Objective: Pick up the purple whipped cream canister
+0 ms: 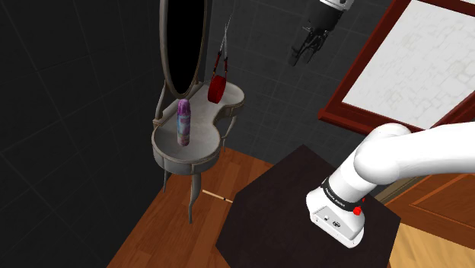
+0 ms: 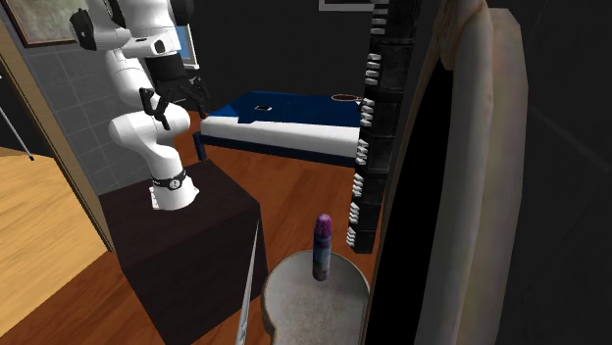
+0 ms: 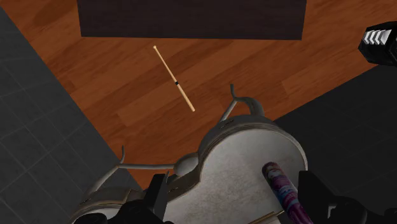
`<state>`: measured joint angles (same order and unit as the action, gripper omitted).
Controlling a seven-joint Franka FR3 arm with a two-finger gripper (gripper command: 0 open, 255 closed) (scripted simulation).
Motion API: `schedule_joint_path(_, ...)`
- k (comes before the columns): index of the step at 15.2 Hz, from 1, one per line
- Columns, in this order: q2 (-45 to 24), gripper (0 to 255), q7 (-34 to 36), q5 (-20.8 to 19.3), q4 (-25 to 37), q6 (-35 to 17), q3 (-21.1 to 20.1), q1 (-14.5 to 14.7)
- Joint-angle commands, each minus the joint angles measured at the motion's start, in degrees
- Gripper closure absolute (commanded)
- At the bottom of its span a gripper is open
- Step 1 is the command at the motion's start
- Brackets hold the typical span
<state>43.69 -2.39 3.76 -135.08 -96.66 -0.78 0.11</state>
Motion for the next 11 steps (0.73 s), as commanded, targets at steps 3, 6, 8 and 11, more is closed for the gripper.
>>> schedule_joint_path(3,-3.46,0,1.51,0.73,0.33,-2.65,-1.45,0.4)
schedule_joint_path(6,-9.02,0,3.74,1.59,1.38,-6.42,-3.57,0.91)
schedule_joint_path(8,-12.93,0,5.24,1.96,2.45,-8.78,-4.92,1.21)
schedule_joint_path(11,-19.05,0,7.53,2.19,4.61,-12.01,-6.85,1.59)
